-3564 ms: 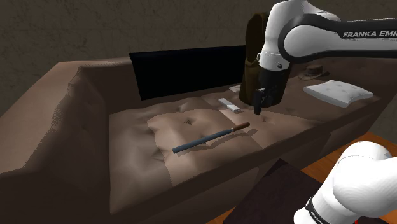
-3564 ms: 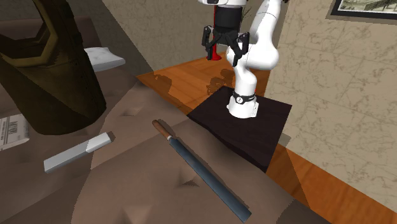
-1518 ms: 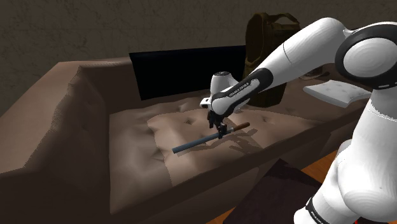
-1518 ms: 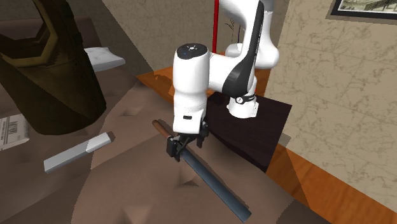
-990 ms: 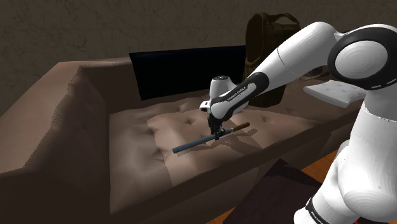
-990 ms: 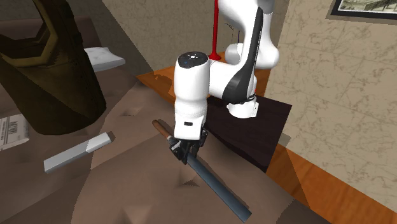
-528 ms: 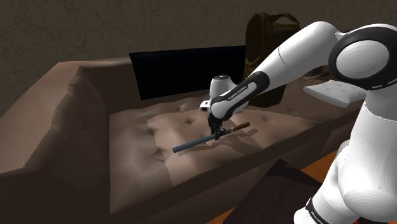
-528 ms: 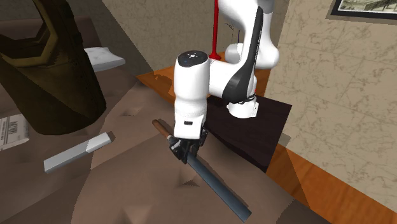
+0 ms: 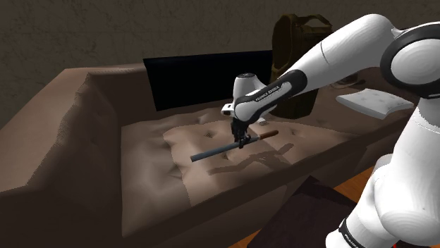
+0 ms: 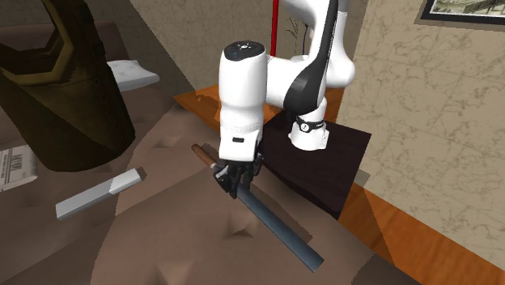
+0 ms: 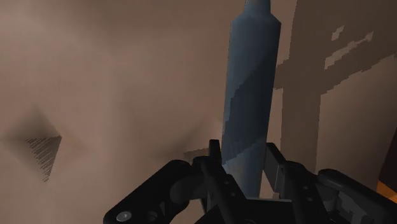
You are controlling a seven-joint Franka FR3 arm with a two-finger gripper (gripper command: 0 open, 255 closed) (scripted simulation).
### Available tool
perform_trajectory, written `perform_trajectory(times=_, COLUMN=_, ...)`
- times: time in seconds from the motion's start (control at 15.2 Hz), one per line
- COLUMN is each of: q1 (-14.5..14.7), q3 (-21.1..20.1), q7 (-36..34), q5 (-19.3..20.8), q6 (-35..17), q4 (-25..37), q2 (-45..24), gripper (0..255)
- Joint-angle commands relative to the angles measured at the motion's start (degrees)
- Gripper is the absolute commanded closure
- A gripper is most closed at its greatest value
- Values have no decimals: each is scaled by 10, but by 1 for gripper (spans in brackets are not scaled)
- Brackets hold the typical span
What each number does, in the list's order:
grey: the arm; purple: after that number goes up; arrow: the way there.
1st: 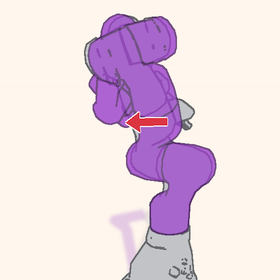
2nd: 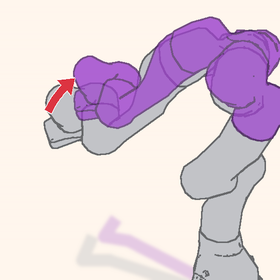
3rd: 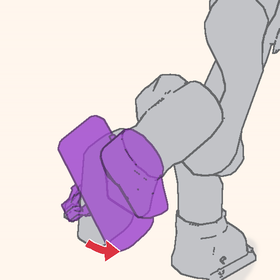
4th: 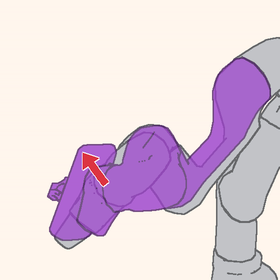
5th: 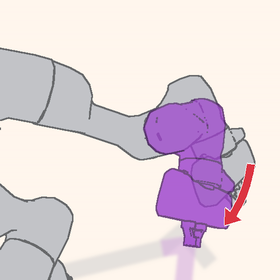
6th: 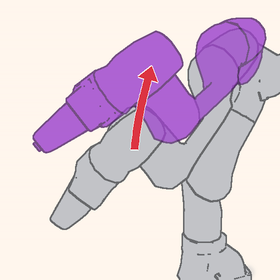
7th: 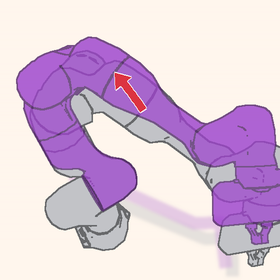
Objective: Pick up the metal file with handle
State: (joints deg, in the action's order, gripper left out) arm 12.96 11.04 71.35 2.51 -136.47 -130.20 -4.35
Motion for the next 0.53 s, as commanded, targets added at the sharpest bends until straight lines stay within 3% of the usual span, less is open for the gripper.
perform_trajectory(times=0.0, q1=1, q3=0, q7=-1, q5=2, q6=15, q4=5, q2=11, gripper=255)
perform_trajectory(times=0.46, q1=1, q3=0, q7=-3, q5=7, q6=55, q4=20, q2=35, gripper=255)
